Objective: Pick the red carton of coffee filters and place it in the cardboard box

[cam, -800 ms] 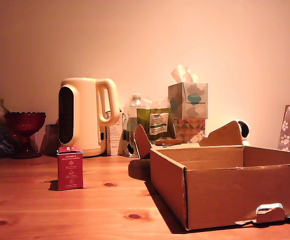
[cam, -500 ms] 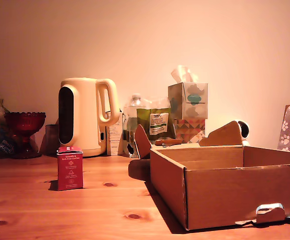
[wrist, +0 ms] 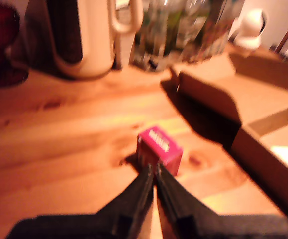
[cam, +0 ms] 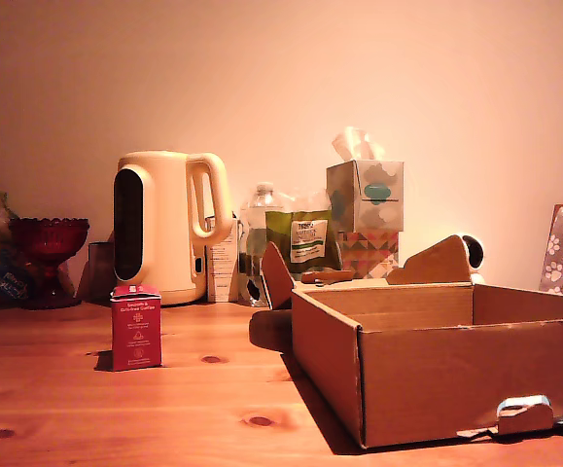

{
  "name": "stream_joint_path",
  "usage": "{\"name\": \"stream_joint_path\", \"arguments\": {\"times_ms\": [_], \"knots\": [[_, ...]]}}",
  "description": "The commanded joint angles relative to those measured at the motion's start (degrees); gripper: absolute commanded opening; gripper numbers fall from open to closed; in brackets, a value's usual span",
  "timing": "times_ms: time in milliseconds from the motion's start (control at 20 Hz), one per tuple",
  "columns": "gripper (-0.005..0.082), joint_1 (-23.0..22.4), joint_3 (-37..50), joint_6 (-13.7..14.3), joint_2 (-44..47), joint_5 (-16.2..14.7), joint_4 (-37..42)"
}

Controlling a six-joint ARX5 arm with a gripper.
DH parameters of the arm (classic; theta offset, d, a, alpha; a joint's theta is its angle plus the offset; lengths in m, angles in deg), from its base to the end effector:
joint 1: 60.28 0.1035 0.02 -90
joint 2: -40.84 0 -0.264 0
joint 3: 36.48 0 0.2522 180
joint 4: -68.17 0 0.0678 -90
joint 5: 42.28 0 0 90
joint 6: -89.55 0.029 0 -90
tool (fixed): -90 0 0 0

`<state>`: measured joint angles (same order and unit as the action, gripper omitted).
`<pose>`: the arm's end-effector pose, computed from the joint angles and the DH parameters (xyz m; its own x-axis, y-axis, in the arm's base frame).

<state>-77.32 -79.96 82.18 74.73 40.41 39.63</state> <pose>0.1336 -0.0448 0.2614 0.8596 -0.3966 -0.3221 0.3625 0.9177 -0.1623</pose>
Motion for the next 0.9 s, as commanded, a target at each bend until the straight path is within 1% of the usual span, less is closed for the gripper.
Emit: {"name": "stream_joint_path", "arguments": {"times_ms": [0,150,300,350,450,500,550,600,750,800,850], "knots": [[-0.0022,0.0,1.3,-0.2,3.6,-0.4,2.3],[-0.0022,0.0,1.3,-0.1,10.9,-0.7,7.4],[-0.0022,-1.6,1.3,0.4,17.4,-0.5,15.6],[-0.0022,-2.4,1.3,0.4,19.4,0.2,18.7],[-0.0022,-4.8,1.8,0.2,22.4,2.6,24.4],[-0.0022,-6.6,2.4,-0.1,23.5,5.6,27.7],[-0.0022,-8.5,2.8,-1.4,24.3,7.8,29.7],[-0.0022,-10.1,2.8,-2.3,25.4,9.4,30.0],[-0.0017,-12.3,2.8,-3.3,29.3,9.8,30.2],[0.0003,-12.7,2.8,-3.9,30.7,9.8,30.7],[0.0054,-13.1,2.8,-4.5,32.0,9.8,31.8]]}}
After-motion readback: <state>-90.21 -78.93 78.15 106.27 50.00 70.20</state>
